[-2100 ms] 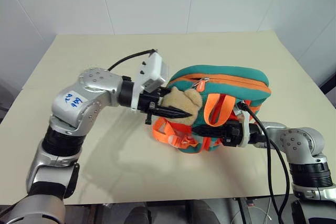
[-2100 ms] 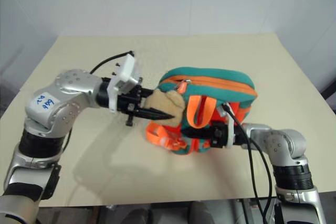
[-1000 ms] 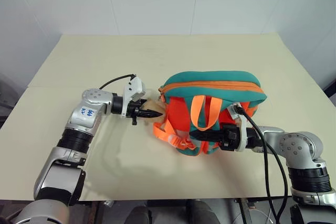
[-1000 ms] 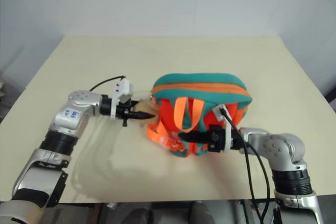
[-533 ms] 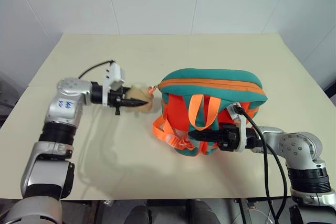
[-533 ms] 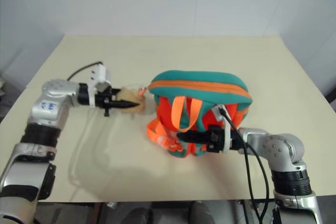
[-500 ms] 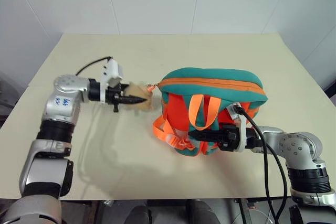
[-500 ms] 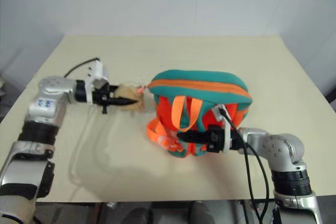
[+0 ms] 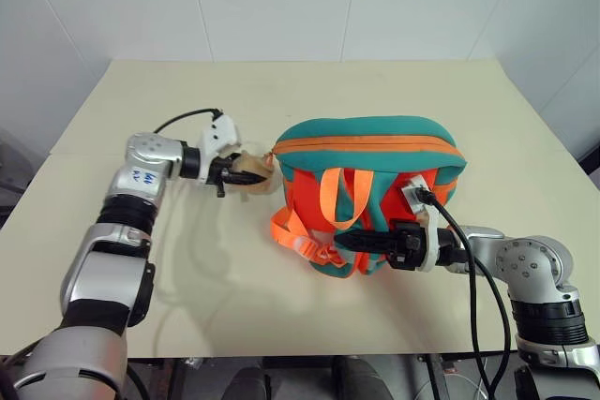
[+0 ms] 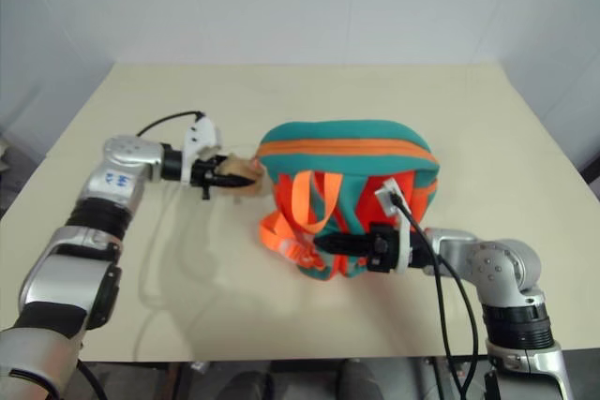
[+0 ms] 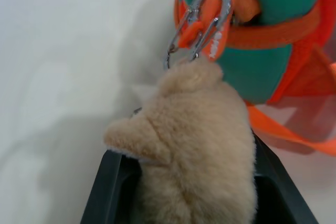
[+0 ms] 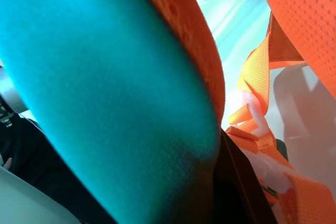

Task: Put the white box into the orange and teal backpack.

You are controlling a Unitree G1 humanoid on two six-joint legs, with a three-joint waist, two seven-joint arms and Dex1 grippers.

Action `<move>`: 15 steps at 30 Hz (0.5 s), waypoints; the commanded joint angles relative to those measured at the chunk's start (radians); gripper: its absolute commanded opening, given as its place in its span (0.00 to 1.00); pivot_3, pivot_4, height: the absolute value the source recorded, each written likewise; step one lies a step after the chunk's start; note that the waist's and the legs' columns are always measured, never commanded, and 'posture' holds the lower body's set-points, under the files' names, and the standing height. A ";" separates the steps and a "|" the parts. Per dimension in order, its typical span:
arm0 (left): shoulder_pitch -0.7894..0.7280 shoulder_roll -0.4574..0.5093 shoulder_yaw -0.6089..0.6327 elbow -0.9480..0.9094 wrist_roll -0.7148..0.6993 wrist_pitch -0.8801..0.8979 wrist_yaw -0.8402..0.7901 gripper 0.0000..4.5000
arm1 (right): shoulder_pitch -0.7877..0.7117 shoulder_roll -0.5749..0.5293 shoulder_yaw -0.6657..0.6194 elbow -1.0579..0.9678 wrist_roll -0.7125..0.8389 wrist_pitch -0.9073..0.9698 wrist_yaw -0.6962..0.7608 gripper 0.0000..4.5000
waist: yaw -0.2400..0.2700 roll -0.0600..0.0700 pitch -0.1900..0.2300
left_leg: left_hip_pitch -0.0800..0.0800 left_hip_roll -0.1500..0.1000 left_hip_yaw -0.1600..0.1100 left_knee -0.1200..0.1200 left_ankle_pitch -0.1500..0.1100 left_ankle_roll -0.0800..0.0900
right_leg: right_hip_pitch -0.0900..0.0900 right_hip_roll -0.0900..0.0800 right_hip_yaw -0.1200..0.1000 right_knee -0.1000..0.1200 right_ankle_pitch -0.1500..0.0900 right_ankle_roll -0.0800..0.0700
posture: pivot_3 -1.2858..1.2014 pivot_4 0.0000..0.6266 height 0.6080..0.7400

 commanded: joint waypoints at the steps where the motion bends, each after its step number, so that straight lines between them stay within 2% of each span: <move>1: -0.033 -0.040 -0.009 0.038 0.046 -0.055 0.051 0.29 | 0.010 0.000 -0.028 -0.033 0.033 -0.001 -0.005 0.12 | 0.004 0.000 0.000 | 0.000 0.000 0.000 0.000 0.000 0.000 | 0.000 0.000 0.000 0.000 0.000 0.000 | 0.52 0.24 1.00; 4: -0.014 -0.051 0.000 -0.026 0.027 -0.068 0.010 0.29 | 0.014 -0.003 -0.033 -0.039 0.041 0.001 -0.011 0.12 | 0.003 0.000 0.000 | 0.000 0.000 0.000 0.000 0.000 0.000 | 0.000 0.000 0.000 0.000 0.000 0.000 | 0.52 0.24 1.00; 9: 0.071 0.019 0.054 -0.244 -0.061 0.060 -0.078 0.65 | 0.020 -0.010 -0.042 -0.046 0.052 0.004 -0.015 0.12 | -0.003 0.000 0.000 | -0.001 0.000 0.000 -0.001 0.000 0.000 | -0.001 0.000 0.001 0.000 0.000 0.000 | 0.52 0.24 1.00; 13: 0.176 0.128 0.112 -0.497 -0.157 0.182 -0.159 0.93 | -0.002 -0.022 -0.056 -0.051 0.073 0.015 -0.012 0.12 | -0.012 0.000 0.000 | -0.001 0.001 0.000 -0.002 0.000 0.000 | -0.002 0.000 0.000 0.000 0.000 0.000 | 0.52 0.24 1.00; 14: 0.196 0.158 0.126 -0.545 -0.174 0.203 -0.172 1.00 | -0.014 -0.027 -0.061 -0.047 0.075 0.017 -0.017 0.20 | -0.012 0.000 0.000 | -0.001 0.001 -0.001 -0.002 0.000 0.000 | -0.002 0.000 0.001 -0.001 0.000 0.000 | 0.52 0.24 1.00; 15: 0.210 0.183 0.142 -0.581 -0.189 0.217 -0.178 1.00 | -0.025 -0.036 -0.065 -0.046 0.072 0.012 -0.015 0.29 | -0.013 0.000 0.000 | -0.001 0.001 -0.002 -0.002 0.000 0.000 | -0.002 -0.001 0.000 -0.001 0.000 0.000 | 0.52 0.24 1.00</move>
